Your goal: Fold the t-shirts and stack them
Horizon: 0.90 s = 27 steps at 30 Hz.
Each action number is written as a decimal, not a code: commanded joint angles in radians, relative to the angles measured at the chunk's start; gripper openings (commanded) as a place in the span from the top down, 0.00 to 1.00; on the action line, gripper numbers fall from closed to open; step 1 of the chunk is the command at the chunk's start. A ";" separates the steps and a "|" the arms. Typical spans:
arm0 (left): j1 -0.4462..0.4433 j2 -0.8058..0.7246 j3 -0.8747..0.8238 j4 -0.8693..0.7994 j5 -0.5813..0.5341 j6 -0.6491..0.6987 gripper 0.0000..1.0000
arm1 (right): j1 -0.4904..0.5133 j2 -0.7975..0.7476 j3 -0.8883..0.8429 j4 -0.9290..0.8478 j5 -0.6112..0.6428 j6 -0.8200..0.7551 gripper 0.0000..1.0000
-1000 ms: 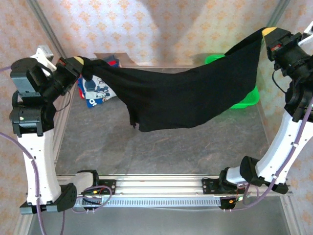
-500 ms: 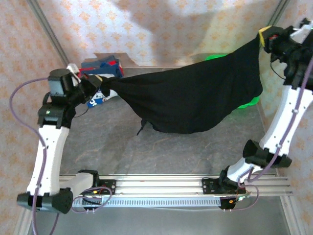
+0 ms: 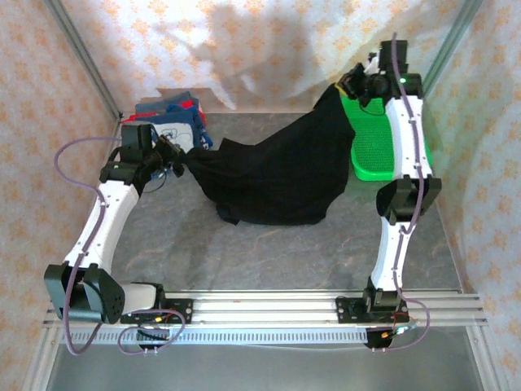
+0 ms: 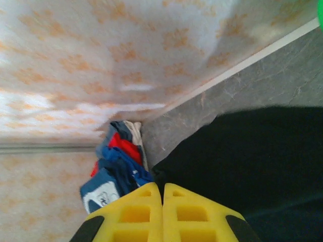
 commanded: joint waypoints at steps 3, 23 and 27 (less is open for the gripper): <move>0.012 -0.025 -0.095 -0.034 -0.075 -0.073 1.00 | 0.093 0.079 0.044 -0.007 0.113 -0.092 1.00; 0.136 -0.137 -0.208 -0.153 0.025 0.041 0.14 | 0.374 -0.465 -0.860 -0.116 0.274 -0.333 0.21; 0.124 -0.098 -0.194 -0.176 0.106 0.182 0.10 | 0.454 -0.524 -1.138 0.073 0.297 -0.353 0.21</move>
